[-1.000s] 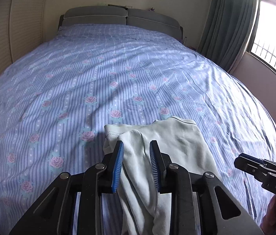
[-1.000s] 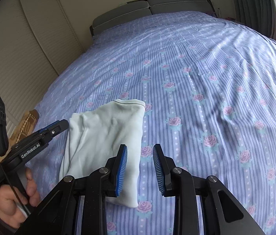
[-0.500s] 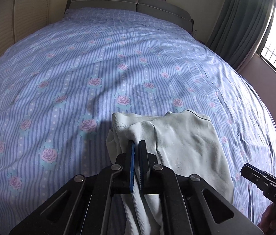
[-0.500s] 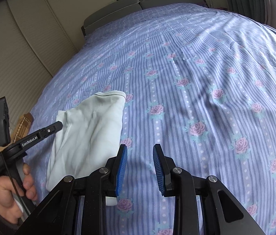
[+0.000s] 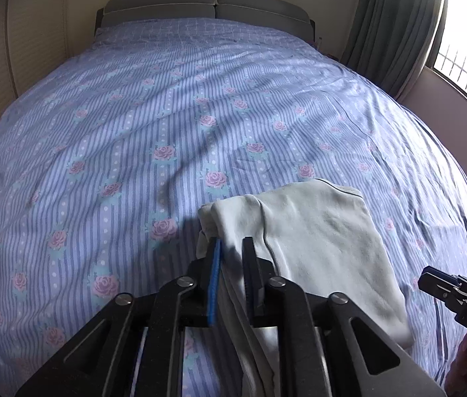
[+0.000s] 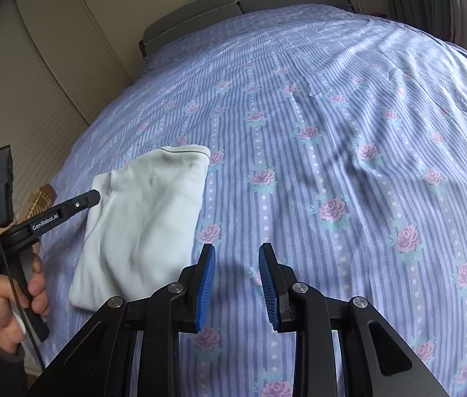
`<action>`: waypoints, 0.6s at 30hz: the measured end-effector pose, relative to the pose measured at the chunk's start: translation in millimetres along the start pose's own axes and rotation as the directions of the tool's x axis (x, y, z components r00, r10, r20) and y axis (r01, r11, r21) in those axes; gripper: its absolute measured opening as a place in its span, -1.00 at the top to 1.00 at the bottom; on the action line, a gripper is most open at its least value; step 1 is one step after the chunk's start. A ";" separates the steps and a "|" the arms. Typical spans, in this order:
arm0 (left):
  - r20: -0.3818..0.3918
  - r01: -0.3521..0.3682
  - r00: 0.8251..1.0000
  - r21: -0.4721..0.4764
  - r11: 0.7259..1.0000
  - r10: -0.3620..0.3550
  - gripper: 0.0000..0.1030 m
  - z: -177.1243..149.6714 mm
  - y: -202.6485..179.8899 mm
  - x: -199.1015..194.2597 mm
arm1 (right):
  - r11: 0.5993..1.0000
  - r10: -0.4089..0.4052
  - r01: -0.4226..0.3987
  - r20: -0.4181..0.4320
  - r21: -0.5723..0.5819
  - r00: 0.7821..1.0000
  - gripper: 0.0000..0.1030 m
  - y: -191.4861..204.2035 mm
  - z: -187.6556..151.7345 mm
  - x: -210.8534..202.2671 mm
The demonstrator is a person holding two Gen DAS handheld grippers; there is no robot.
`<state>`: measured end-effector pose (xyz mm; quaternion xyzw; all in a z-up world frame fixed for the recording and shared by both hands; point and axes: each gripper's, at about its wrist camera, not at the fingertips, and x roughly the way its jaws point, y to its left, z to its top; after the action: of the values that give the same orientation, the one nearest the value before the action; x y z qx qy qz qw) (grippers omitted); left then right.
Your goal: Fold small clothes
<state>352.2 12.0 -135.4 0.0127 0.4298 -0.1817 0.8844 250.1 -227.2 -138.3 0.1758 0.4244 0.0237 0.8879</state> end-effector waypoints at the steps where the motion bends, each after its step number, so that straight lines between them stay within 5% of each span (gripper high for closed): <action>1: 0.008 0.001 1.000 -0.007 1.000 -0.001 0.37 -4.1 -1.0 -6.4 | 1.000 0.003 -0.003 0.000 -0.005 1.000 0.44 0.9 -0.4 -1.0; 12: -0.062 0.028 0.998 -0.071 0.997 -0.032 0.30 -90.1 -21.6 -48.6 | 0.999 0.017 -0.017 -0.001 -0.027 1.000 0.44 4.7 -18.1 -15.2; 18: -0.041 0.030 0.999 -0.109 0.994 -0.035 0.35 -101.2 -26.8 -52.9 | 1.000 0.012 -0.013 -0.025 -0.011 1.000 0.44 -2.1 -27.3 -15.4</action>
<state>237.0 21.5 -155.1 -0.0385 0.4581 -0.1722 0.8712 219.2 -224.2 -143.3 0.1729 0.4343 0.0339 0.8834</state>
